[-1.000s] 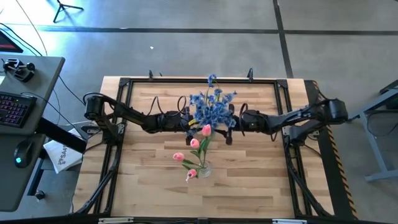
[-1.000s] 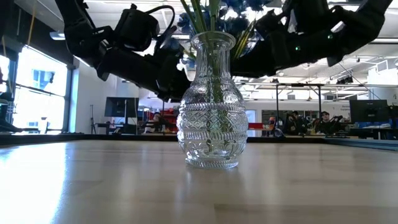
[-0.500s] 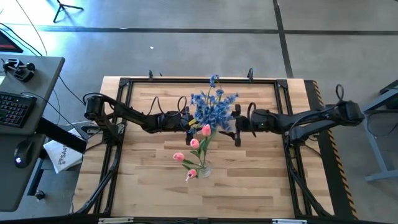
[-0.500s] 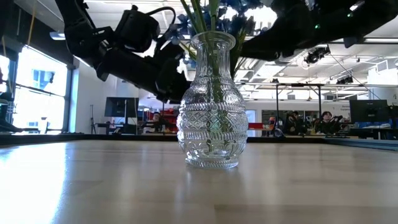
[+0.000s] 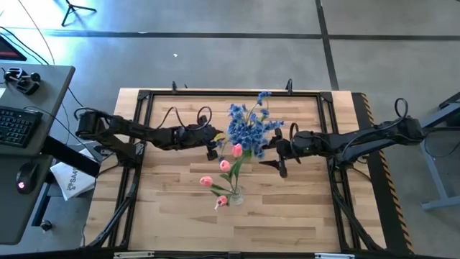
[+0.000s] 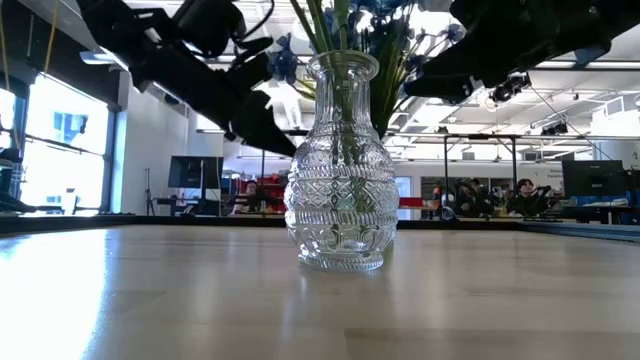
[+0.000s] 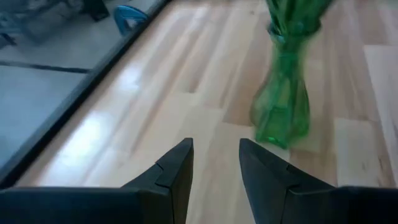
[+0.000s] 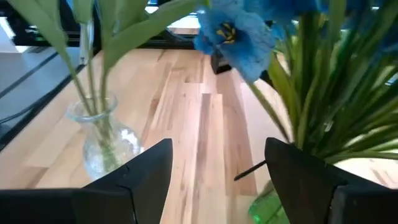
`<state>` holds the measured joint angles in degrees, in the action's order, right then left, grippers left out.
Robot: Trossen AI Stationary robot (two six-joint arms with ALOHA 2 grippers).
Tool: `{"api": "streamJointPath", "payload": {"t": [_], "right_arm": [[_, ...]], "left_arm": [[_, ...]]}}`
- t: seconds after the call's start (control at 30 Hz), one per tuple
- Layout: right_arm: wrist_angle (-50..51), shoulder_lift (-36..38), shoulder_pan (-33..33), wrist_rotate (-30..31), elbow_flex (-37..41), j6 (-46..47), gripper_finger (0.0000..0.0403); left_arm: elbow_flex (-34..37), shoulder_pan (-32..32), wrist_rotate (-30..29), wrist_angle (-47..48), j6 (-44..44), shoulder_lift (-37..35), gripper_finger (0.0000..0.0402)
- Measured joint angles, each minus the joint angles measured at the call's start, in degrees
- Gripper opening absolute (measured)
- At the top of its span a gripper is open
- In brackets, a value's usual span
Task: Sort flowers into vase by color
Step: Put the blue flowers into the green vase, then move the green vase to the top right of the table
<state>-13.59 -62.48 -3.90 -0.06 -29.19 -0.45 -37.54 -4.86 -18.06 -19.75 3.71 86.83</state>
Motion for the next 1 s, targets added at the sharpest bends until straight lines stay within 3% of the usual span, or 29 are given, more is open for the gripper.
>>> {"api": "streamJointPath", "payload": {"t": [0.23,0.47,0.63,0.77,0.9,1.0], "right_arm": [[-6.99,1.92,0.02,0.49,0.00,-5.10,0.0252],[-7.47,10.24,-0.02,2.89,0.00,-8.63,0.0252],[0.88,18.08,-0.02,3.01,0.00,-5.87,0.0252],[13.79,22.25,-0.02,2.95,0.00,1.84,0.0252],[24.10,20.38,0.24,4.53,0.00,8.36,0.0252],[24.56,14.77,0.84,6.53,0.94,9.71,0.0252]], "left_arm": [[-0.02,0.00,-0.85,1.31,0.52,-1.62,0.0120],[-0.02,0.02,-0.84,2.03,-0.01,-1.61,0.0120],[-0.02,0.02,-0.81,2.75,-0.22,-1.62,0.0120],[-0.02,0.02,-0.81,3.62,-0.39,-1.62,0.0120],[-0.02,0.02,-1.78,4.32,-0.47,-1.61,0.0120],[-0.02,0.02,-6.27,5.97,-0.15,-1.61,0.0120]]}}
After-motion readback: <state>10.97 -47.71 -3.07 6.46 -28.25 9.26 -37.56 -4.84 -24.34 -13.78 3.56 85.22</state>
